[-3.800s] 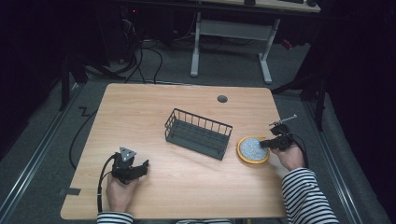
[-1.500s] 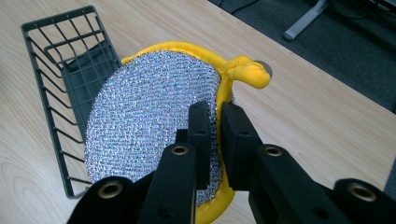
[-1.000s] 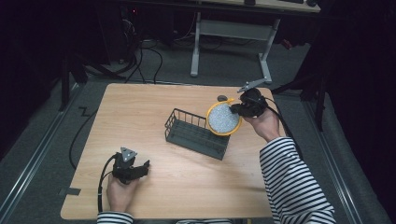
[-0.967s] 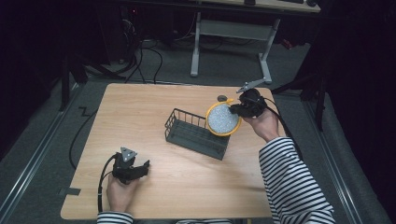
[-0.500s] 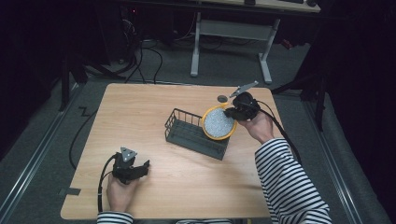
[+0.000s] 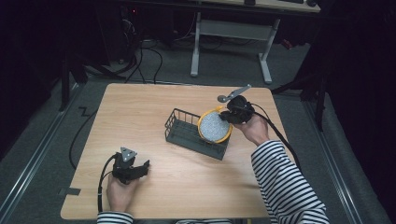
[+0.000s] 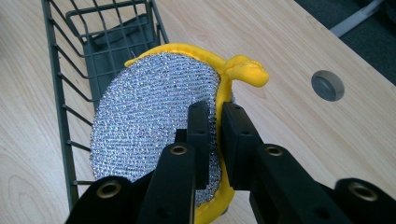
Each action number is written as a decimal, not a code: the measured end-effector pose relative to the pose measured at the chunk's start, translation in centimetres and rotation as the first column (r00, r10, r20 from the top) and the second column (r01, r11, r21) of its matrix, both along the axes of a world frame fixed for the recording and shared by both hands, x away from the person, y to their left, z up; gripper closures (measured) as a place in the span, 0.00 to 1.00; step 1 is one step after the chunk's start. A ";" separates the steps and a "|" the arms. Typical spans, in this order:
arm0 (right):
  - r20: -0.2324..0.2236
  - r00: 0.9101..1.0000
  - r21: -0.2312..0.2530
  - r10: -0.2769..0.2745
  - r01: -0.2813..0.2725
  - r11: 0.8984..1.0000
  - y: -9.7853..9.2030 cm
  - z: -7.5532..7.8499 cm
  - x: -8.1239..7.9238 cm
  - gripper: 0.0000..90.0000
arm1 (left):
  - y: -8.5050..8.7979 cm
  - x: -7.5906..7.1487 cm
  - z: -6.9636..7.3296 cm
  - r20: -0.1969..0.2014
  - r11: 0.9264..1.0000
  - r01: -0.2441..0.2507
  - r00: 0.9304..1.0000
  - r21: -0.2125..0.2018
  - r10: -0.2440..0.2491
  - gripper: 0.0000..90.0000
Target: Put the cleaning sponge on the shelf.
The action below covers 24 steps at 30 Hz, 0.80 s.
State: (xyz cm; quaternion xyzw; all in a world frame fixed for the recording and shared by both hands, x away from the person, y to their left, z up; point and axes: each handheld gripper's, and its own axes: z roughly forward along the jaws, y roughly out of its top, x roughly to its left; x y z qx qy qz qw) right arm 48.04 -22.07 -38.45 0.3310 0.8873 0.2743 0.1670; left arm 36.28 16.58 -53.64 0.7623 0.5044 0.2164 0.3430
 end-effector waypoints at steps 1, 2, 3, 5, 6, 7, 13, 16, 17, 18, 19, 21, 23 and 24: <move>-0.001 1.000 -0.001 -0.002 0.002 1.000 0.1 0.0 -0.1 0.91 | 0.0 0.0 0.0 0.000 1.000 0.000 1.000 0.000 0.000 0.30; 0.003 1.000 -0.002 0.002 -0.002 1.000 0.2 -0.1 -0.1 0.91 | 0.0 0.0 0.0 0.000 1.000 0.000 1.000 0.000 0.000 0.30; 0.003 1.000 -0.002 0.002 -0.002 1.000 0.2 -0.1 -0.1 0.91 | 0.0 0.0 0.0 0.000 1.000 0.000 1.000 0.000 0.000 0.30; 0.004 1.000 -0.004 0.002 -0.002 1.000 0.3 -0.2 -0.1 0.91 | 0.0 0.0 0.0 0.000 1.000 0.000 1.000 0.000 0.000 0.30; 0.005 1.000 -0.005 0.007 -0.007 1.000 0.3 -0.3 -0.1 0.91 | 0.0 0.0 0.0 0.000 1.000 0.000 1.000 0.000 0.000 0.30; 0.004 1.000 -0.004 0.009 -0.009 1.000 0.4 -0.3 -0.2 0.91 | 0.0 0.0 0.0 0.000 1.000 0.000 1.000 0.000 0.000 0.30; 0.010 1.000 -0.011 0.016 -0.016 1.000 0.5 -0.4 -0.3 0.90 | 0.0 0.0 0.0 0.000 1.000 0.000 1.000 0.000 0.000 0.30; 0.006 1.000 -0.009 0.028 -0.028 1.000 0.6 -0.4 -0.4 0.89 | 0.0 0.0 0.0 0.000 1.000 0.000 1.000 0.000 0.000 0.30; 0.005 1.000 -0.010 0.031 -0.031 0.999 0.6 -0.5 -0.5 0.89 | 0.0 0.0 0.0 0.000 1.000 0.000 1.000 0.000 0.000 0.30; 0.002 1.000 -0.010 0.028 -0.028 1.000 0.7 -0.5 -0.5 0.89 | 0.0 0.0 0.0 0.000 1.000 0.000 1.000 0.000 0.000 0.30; 0.004 0.999 -0.013 0.034 -0.034 0.999 0.8 -0.5 -0.6 0.89 | 0.0 0.0 0.0 0.000 1.000 0.000 1.000 0.000 0.000 0.30; -0.002 0.999 -0.015 0.037 -0.037 0.999 0.8 -0.6 -0.5 0.89 | 0.0 0.0 0.0 0.000 1.000 0.000 1.000 0.000 0.000 0.30; -0.007 0.999 -0.016 0.038 -0.039 0.999 0.9 -0.7 -0.6 0.89 | 0.0 0.0 0.0 0.000 1.000 0.000 1.000 0.000 0.000 0.30; -0.008 0.999 -0.016 0.041 -0.041 0.999 0.9 -0.8 -0.6 0.89 | 0.0 0.0 0.0 0.000 1.000 0.000 1.000 0.000 0.000 0.30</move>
